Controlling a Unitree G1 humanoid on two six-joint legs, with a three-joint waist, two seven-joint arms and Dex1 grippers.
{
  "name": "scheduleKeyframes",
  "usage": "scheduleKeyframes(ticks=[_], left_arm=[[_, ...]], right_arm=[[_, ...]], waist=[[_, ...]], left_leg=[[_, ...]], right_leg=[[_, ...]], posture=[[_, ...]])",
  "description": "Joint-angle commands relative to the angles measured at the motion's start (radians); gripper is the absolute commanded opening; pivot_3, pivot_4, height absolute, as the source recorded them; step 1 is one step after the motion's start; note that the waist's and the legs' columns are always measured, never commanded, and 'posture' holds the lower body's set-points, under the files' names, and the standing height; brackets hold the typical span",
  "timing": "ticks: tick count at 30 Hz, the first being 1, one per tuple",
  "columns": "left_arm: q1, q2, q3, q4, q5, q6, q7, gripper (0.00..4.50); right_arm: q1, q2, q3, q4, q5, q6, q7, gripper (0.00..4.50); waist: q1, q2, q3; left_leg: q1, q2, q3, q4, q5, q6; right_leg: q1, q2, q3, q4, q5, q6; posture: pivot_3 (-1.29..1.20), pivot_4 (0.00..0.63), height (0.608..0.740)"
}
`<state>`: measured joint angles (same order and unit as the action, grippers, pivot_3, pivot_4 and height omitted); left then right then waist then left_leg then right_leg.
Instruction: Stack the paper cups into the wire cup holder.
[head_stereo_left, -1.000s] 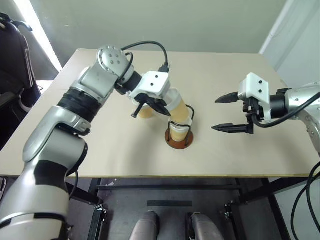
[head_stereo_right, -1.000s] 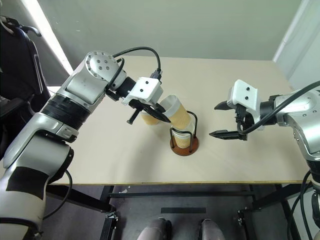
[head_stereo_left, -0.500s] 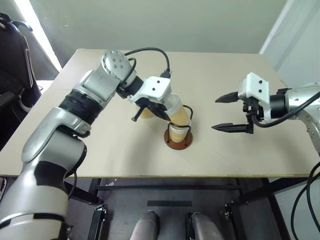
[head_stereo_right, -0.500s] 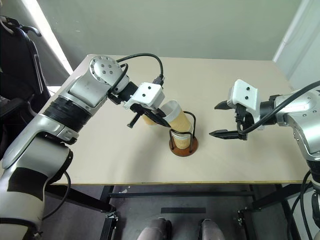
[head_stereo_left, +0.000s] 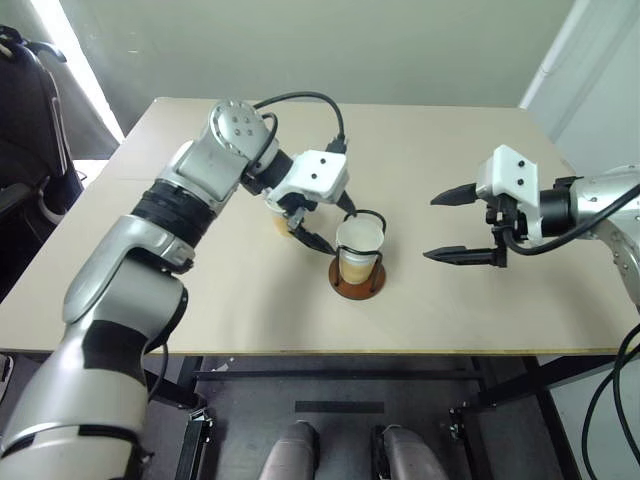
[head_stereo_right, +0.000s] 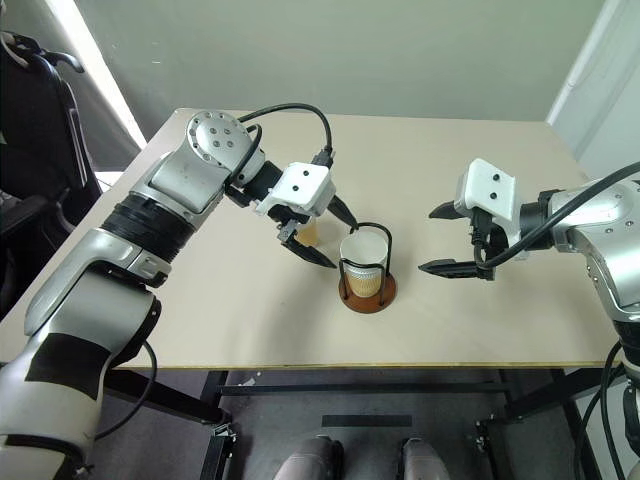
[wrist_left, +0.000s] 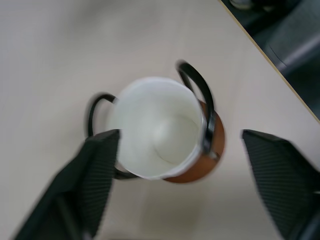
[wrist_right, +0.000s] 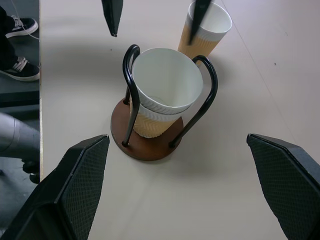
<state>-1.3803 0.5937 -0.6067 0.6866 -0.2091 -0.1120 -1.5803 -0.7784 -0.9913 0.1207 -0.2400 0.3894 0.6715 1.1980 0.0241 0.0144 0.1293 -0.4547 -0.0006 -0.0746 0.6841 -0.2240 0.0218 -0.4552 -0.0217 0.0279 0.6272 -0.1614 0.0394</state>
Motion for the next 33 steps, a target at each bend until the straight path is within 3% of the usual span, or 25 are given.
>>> scheduleKeyframes(ticks=[1,17,25,33], left_arm=[[-0.02,-0.001,0.089,0.023,0.033,-0.01,-0.009,4.44],[0.034,0.105,0.187,0.245,0.359,-0.315,0.244,4.44],[0.059,0.086,0.206,0.28,0.399,-0.33,0.267,4.44],[0.028,0.071,0.148,0.37,0.564,-0.426,0.424,4.44]], right_arm=[[-0.03,0.005,-0.047,-0.012,0.015,-0.014,-0.002,4.5],[-0.07,0.021,-0.048,0.026,0.046,-0.029,0.042,4.5],[-0.065,-0.01,-0.059,0.006,0.049,-0.039,0.078,4.5],[-0.055,-0.034,-0.07,-0.005,0.062,-0.015,0.085,4.5]], waist=[[-0.001,0.0,0.0],[-0.001,0.0,0.0],[0.0,0.0,0.0],[-0.001,0.0,0.0]], left_leg=[[0.0,0.0,0.0,0.0,0.0,0.0],[0.0,-0.001,0.0,0.0,0.0,0.0],[0.0,-0.001,0.0,0.0,0.0,0.0],[0.0,-0.001,0.0,0.0,0.0,0.0]], right_leg=[[0.0,0.0,0.0,0.0,0.0,0.0],[-0.001,0.0,0.001,0.0,0.0,0.0],[-0.001,0.0,0.001,0.0,0.0,0.0],[-0.001,0.0,0.001,0.0,0.0,0.0]], posture=[[0.0,0.15,0.74],[0.0,0.15,0.74],[0.0,0.15,0.74],[0.0,0.15,0.74]])
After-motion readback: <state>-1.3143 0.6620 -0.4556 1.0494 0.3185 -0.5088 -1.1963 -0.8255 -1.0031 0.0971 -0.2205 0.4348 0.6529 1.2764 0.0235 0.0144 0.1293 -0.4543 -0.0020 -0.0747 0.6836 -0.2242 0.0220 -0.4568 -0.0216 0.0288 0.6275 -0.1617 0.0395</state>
